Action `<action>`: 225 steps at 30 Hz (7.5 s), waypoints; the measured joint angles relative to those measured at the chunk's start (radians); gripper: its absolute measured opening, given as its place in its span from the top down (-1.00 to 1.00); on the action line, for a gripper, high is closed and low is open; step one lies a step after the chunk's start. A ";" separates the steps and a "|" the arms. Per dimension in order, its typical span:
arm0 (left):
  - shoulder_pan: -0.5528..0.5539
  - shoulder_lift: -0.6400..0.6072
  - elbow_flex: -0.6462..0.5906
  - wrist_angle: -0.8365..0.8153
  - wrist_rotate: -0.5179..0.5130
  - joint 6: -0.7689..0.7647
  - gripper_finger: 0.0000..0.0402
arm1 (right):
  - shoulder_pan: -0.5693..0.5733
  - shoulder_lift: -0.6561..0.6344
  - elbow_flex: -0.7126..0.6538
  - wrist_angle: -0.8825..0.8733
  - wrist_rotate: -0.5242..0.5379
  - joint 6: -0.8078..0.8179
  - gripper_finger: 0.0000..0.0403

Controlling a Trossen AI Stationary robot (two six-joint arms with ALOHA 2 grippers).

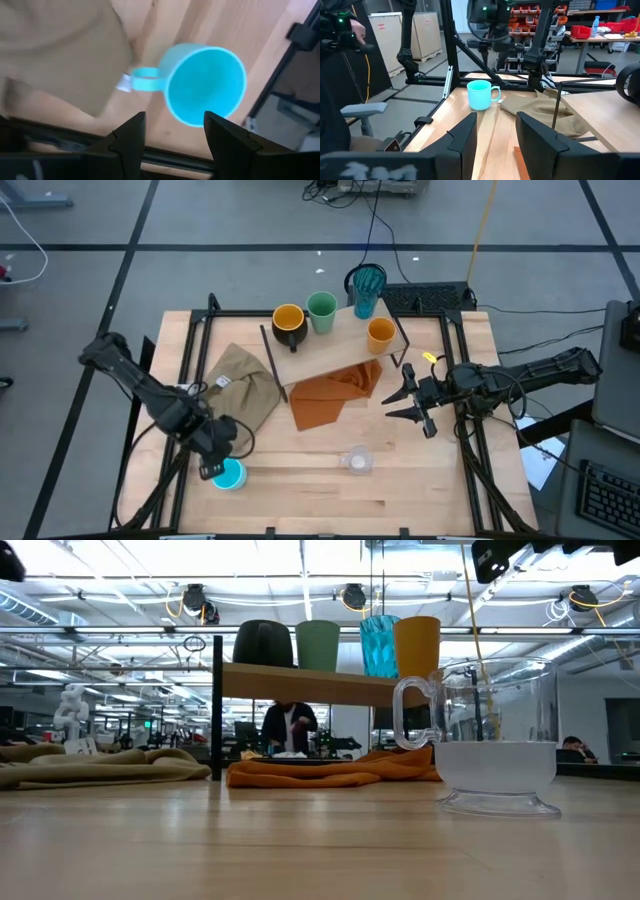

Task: Stack small to large cups/mugs on shelf
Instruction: Put the blue mug on the shelf

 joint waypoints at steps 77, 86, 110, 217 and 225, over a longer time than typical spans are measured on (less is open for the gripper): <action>-0.164 0.150 -0.192 0.353 0.074 -0.790 0.00 | 0.001 0.000 0.000 -0.032 -0.002 -0.079 0.37; -0.163 0.146 -0.192 0.362 0.079 -0.675 0.02 | 0.000 0.000 0.000 -0.032 -0.002 -0.081 0.37; -0.077 0.146 -0.153 0.278 0.214 -0.273 0.98 | 0.000 0.000 0.000 -0.032 -0.002 -0.125 0.37; 0.587 0.445 0.744 -0.347 -0.013 0.995 0.99 | -0.061 0.614 0.126 0.536 -0.005 -0.076 -0.43; 0.632 0.497 0.810 -0.346 -0.031 1.057 0.99 | -0.082 0.617 0.126 0.554 -0.007 -0.068 -0.43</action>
